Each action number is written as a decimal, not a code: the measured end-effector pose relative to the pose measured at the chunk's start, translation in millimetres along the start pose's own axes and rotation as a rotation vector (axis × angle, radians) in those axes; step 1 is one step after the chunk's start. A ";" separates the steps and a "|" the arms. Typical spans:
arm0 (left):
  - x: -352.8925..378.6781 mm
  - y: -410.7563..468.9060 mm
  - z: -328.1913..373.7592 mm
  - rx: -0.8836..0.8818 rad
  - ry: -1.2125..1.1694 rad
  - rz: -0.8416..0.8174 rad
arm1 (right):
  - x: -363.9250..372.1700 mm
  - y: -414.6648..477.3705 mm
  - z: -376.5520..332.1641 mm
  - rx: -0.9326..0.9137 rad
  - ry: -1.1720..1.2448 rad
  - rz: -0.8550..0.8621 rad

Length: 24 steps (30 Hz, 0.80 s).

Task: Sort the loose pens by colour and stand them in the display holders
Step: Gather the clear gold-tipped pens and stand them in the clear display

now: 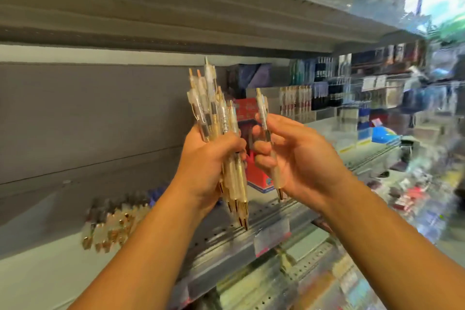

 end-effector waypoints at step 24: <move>191.1 107.7 -153.9 -0.067 0.222 0.223 | -281.7 -20.2 -141.8 -0.047 -0.326 0.043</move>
Point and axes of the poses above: each hand's wrist, its own y-axis towards the middle knuckle, its own x-axis out of the palm, z = x × y, the point moved 5 cm from there along y, towards the middle knuckle, and after that the axes turned 6 degrees about -z, right-handed, at the moved point
